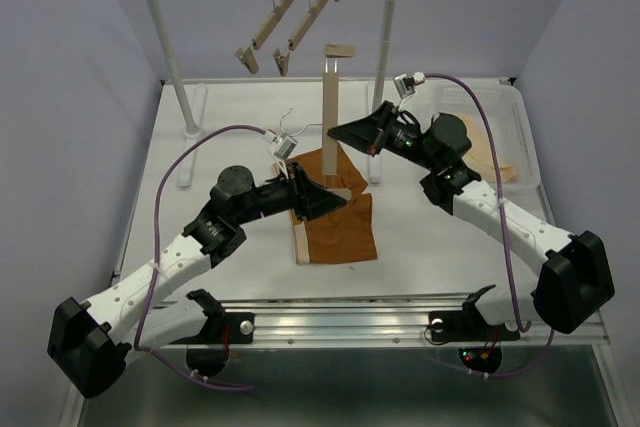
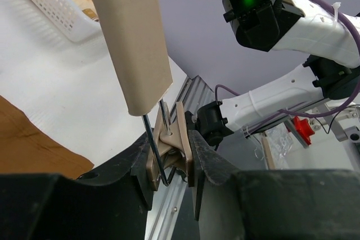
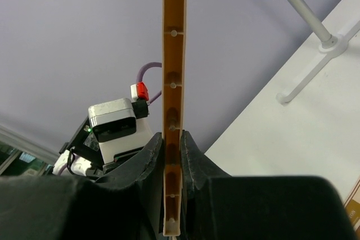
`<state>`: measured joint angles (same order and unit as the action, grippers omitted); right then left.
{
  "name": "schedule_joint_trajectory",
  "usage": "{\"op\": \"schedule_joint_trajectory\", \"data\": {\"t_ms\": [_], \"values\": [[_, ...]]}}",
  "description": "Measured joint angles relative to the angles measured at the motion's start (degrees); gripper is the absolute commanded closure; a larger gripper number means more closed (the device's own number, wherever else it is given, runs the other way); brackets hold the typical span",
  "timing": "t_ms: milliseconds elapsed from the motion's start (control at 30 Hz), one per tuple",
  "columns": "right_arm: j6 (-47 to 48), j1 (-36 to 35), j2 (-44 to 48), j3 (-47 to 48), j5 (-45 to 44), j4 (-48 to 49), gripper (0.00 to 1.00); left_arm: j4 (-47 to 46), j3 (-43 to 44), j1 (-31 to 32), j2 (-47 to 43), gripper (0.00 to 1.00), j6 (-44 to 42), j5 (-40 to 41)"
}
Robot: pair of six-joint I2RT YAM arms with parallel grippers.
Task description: Clip the underwear to the hanger
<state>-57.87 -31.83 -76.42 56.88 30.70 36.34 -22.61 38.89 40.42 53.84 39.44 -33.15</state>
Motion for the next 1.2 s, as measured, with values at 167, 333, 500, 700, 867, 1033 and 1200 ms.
{"op": "schedule_joint_trajectory", "data": {"t_ms": [167,333,500,700,867,1033,1200], "values": [[1.27,0.02,-2.16,2.51,1.36,-1.29,0.61,0.26,0.00,0.00,0.00,1.00,0.48,1.90],[4.11,0.02,-4.94,4.68,2.47,-4.07,0.37,0.37,-0.04,0.00,0.00,1.00,2.71,4.44],[5.92,0.02,-5.81,4.79,2.99,-6.62,0.20,0.24,-1.60,-0.48,-0.02,1.00,5.25,6.45],[8.07,0.02,-5.84,4.79,3.41,-9.18,0.00,0.61,-5.99,-4.28,-0.57,1.00,9.90,7.61],[11.76,0.02,-4.74,3.19,2.25,-13.64,0.00,0.22,-9.40,-8.33,-0.57,1.00,13.97,6.78],[18.16,0.02,-1.70,1.62,-0.63,-21.99,0.00,0.68,-12.17,-11.10,-2.45,1.00,16.90,6.62],[25.22,0.02,3.37,-2.64,-5.79,-31.52,0.00,5.60,-13.81,-14.91,-8.24,1.00,17.88,7.91]]}}
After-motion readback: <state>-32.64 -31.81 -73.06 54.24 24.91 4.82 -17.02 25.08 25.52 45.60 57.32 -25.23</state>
